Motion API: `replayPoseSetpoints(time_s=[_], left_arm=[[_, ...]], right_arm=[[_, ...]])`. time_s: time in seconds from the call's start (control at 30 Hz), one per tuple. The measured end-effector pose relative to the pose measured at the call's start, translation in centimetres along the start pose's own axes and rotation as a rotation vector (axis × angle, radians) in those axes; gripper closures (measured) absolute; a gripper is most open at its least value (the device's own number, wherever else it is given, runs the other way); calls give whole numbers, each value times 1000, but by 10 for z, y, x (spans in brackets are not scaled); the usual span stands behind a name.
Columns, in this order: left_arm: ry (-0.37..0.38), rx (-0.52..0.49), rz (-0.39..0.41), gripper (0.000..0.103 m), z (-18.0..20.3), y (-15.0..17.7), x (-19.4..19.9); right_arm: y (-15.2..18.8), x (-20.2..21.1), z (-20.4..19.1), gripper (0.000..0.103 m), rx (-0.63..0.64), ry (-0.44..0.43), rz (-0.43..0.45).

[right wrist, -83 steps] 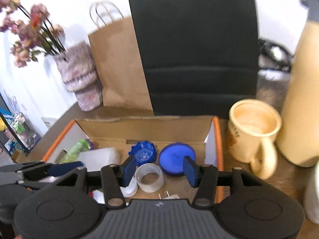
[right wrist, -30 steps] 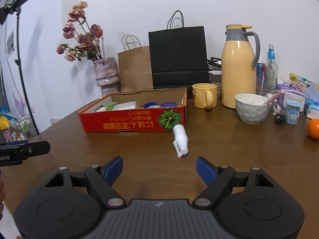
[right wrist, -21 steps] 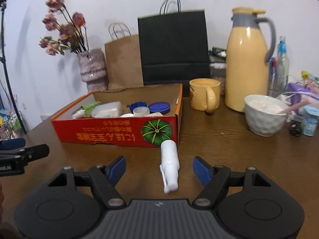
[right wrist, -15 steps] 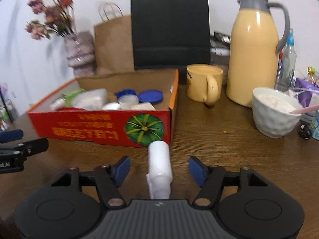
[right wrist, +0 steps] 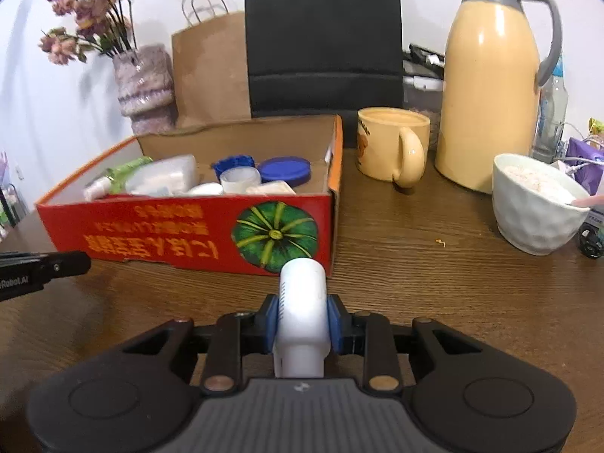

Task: Organize rigid objects
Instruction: 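Carry the spray bottle into the cardboard box with the right tool and open it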

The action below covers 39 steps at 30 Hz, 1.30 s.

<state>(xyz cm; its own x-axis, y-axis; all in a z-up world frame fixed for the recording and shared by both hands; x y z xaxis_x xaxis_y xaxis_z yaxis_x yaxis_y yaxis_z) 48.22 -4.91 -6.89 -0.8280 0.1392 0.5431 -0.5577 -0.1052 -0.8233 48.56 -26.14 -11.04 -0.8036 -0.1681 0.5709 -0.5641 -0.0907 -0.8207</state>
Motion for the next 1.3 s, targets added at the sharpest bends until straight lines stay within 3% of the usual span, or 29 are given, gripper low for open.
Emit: replayPoseSetpoints(time_s=[0.2,0.37,0.5,0.6,0.87,0.97,1.07,1.2,1.3], left_arm=[[22,5,79,101,5,12,71],[23,-9,178,101,3,36,151],[40,32,220,101,-5,60,212],[20,-8,244,101,-5,75,245],[30,9,279,101,-8,80,274],[57,0,292,101,-8,65,268],[122,-7,293,101,-12,26,253],[239,40,258,101,-20,-53,221],[197,30,219,101,-21,-116,177]], right_arm=[[2,72,-30,76,27,-46,106],[22,146,-60,76,32,-98,201],[40,196,-75,76,2,-143,255],[52,226,-84,76,12,-163,277],[60,258,-99,76,37,-187,298],[43,256,-97,76,57,-198,318],[4,249,-92,76,93,-218,347],[-79,234,-79,76,99,-266,386],[-153,214,-71,76,91,-300,395]])
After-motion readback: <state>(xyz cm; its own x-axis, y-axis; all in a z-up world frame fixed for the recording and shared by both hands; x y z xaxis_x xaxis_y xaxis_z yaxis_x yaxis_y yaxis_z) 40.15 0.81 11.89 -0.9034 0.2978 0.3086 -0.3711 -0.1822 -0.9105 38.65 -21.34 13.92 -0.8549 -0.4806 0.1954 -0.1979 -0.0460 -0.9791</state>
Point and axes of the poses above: each gripper's, at about its wrist camera, not at the fingertips, and x roughly against the way its jaws point, z to its right, y to its underside, the point moved 5 cm from there along -x, roughly the way its jaws point, and after that the axes turned 5 degrees about x, right-handed, at the moved point
